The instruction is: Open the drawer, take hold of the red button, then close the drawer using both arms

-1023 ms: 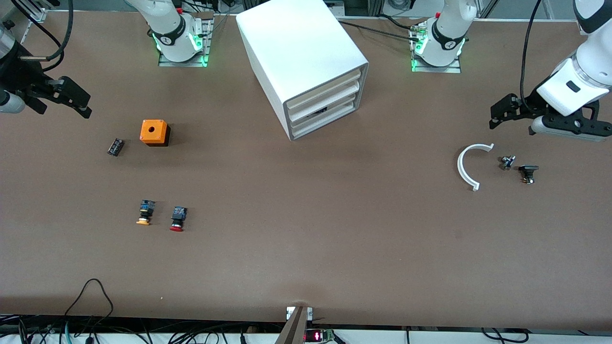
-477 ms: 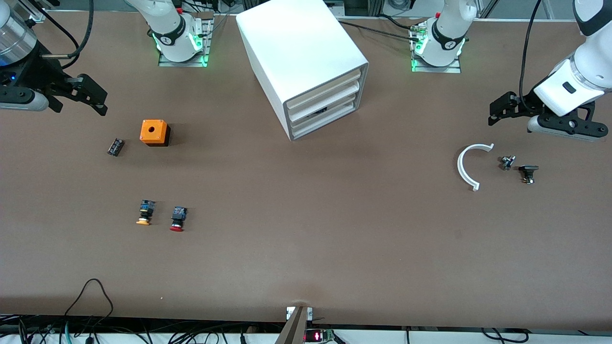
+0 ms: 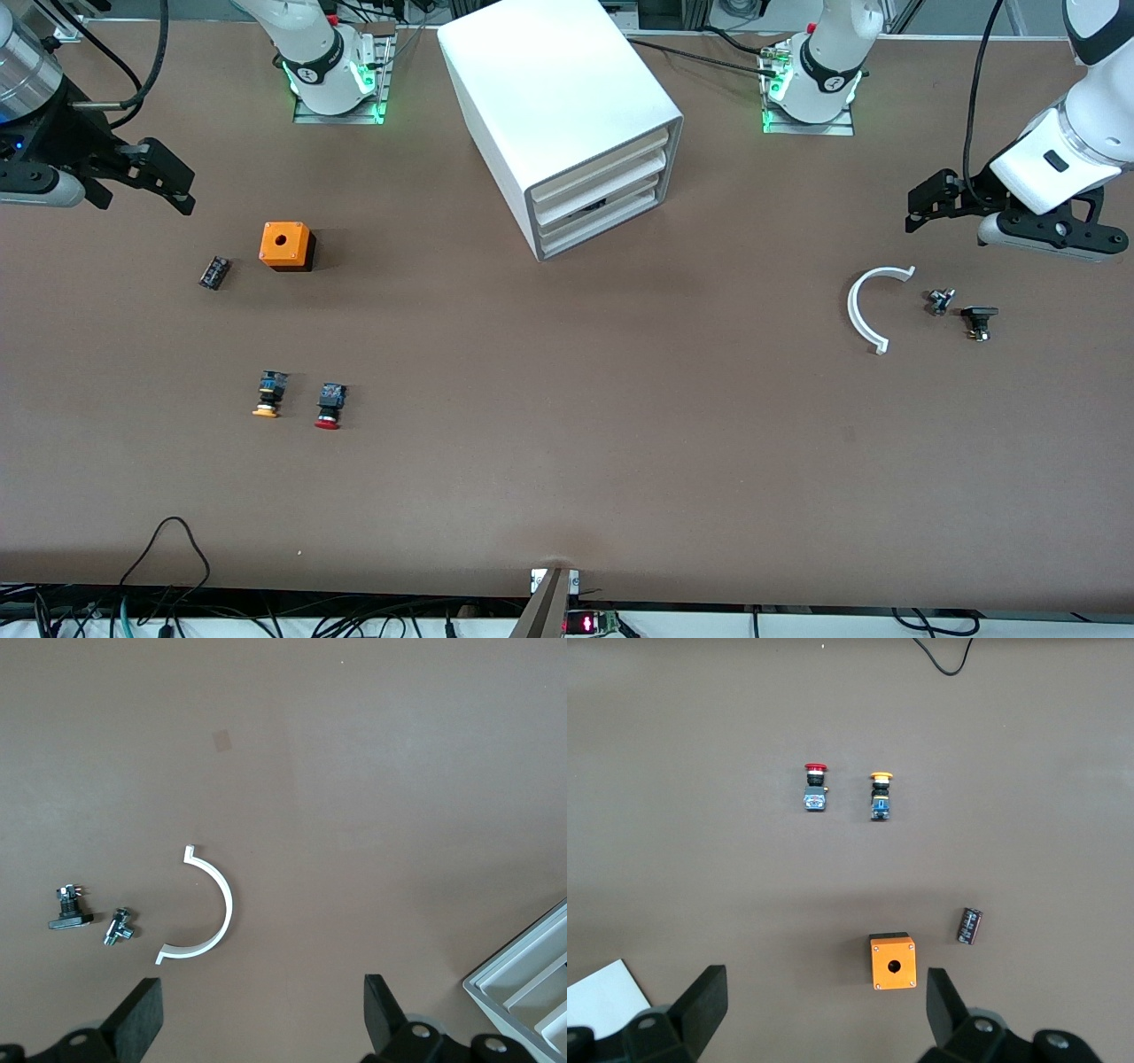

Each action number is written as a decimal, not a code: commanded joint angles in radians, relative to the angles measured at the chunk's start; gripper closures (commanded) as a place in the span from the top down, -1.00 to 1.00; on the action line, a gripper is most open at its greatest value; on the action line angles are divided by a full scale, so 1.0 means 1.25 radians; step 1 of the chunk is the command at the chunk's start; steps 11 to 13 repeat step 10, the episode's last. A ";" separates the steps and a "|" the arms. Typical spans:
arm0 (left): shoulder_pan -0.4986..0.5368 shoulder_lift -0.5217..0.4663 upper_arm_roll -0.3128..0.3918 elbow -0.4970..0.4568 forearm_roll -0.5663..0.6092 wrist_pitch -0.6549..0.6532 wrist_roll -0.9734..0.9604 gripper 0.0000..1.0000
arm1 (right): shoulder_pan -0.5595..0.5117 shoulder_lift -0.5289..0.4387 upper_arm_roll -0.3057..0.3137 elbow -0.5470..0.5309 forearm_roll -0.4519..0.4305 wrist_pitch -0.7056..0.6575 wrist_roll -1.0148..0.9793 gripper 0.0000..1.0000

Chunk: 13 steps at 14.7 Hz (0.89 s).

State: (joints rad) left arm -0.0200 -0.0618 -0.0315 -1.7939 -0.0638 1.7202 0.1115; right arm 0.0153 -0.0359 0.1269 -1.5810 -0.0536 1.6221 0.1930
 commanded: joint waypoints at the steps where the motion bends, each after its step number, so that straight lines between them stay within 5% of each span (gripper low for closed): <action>1: -0.005 -0.002 0.003 0.015 -0.003 -0.018 0.021 1.00 | -0.002 -0.011 0.000 -0.008 0.000 0.002 -0.012 0.98; 13: -0.005 -0.002 0.004 0.014 -0.003 -0.019 0.021 1.00 | -0.004 -0.011 0.000 0.007 0.016 -0.008 -0.019 0.98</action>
